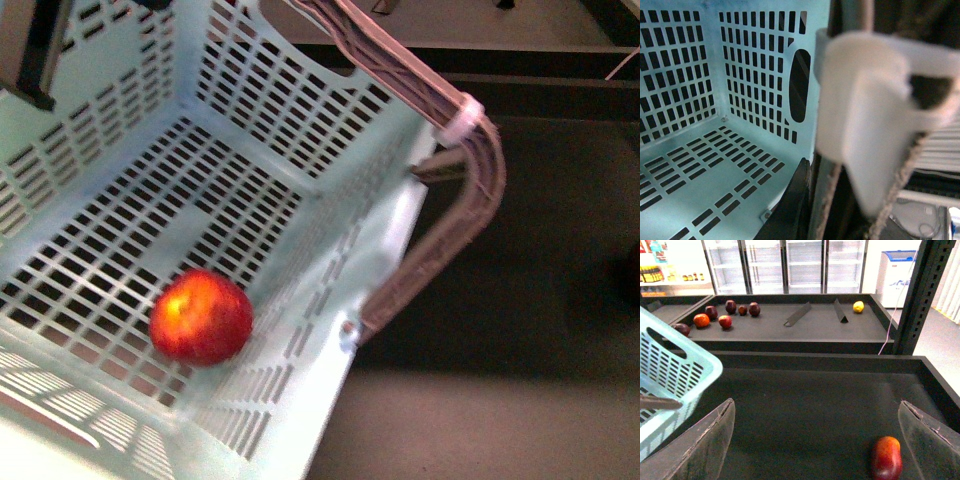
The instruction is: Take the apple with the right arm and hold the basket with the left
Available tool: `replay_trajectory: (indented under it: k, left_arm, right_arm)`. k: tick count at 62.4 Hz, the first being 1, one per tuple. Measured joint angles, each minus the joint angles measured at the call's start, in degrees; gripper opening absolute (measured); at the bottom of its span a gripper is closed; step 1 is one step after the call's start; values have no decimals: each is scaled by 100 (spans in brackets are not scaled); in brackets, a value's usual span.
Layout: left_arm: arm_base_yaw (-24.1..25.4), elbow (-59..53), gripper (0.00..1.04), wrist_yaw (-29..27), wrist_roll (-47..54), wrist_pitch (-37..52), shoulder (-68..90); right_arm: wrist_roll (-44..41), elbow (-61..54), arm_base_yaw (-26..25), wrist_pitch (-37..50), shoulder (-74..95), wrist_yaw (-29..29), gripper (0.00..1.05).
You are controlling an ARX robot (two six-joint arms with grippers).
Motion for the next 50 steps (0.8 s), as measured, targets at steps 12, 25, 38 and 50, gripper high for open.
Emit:
replay_trajectory:
  k: [12, 25, 38, 50]
  left_arm:
    - [813, -240, 8, 503, -459, 221, 7]
    - [1591, -638, 8, 715, -750, 625, 131]
    - [1910, -813, 8, 1025, -866, 723, 610]
    - [1926, -981, 8, 1458, -1161, 726, 833]
  right_arm:
    - [0, 0, 0, 0, 0, 0, 96]
    - [0, 0, 0, 0, 0, 0, 96]
    - [0, 0, 0, 0, 0, 0, 96]
    - [0, 0, 0, 0, 0, -2, 96]
